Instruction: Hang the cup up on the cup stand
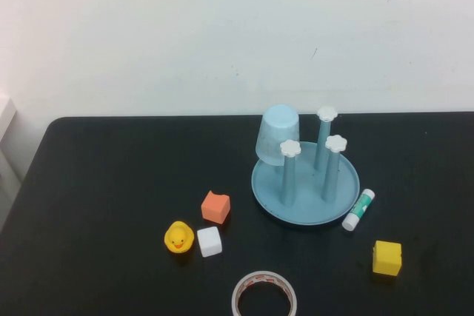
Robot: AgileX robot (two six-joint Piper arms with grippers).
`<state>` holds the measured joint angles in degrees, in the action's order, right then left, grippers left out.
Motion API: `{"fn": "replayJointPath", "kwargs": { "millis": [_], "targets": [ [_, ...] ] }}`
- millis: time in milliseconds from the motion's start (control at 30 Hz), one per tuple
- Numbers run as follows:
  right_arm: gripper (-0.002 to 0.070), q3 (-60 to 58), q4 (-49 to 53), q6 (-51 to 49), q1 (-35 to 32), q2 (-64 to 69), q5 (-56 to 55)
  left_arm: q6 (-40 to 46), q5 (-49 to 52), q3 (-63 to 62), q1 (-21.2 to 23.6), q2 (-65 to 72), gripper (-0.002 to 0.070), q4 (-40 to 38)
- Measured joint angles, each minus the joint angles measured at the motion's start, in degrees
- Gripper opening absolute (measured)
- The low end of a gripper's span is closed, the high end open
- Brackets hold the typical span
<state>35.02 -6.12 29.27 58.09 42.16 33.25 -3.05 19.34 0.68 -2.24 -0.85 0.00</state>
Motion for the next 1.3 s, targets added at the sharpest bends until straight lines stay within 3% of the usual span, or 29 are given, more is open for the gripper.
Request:
{"fn": "replayJointPath", "kwargs": {
  "millis": [167, 433, 700, 833, 1033, 1300],
  "targets": [
    [-0.0001, 0.0, -3.8, 0.0, -9.48, -5.64, 1.51, 0.0, 0.0, 0.0, 0.0, 0.0, -0.0001, 0.0],
    [-0.0001, 0.0, -9.33, -0.09, -38.95, -19.43, -0.43, 0.0, 0.0, 0.0, 0.0, 0.0, -0.0001, 0.0],
    [-0.0001, 0.0, -10.74, -0.09, -57.79, -27.05, -2.59, -0.03, 0.0, 0.0, 0.0, 0.0, -0.0001, 0.0],
    [-0.0001, 0.0, -10.74, -0.09, -61.37, -27.51, -2.63, -0.03, 0.0, 0.0, 0.0, 0.0, -0.0001, 0.0],
    [-0.0001, -2.08, -9.45, -2.38, -61.58, -27.51, -5.92, -0.03, 0.0, 0.0, 0.0, 0.0, -0.0001, 0.0],
    [-0.0001, -20.39, 7.66, -25.85, -61.58, -36.64, -14.95, -0.13, 0.0, 0.0, 0.0, 0.0, -0.0001, 0.0]
  ]
}}
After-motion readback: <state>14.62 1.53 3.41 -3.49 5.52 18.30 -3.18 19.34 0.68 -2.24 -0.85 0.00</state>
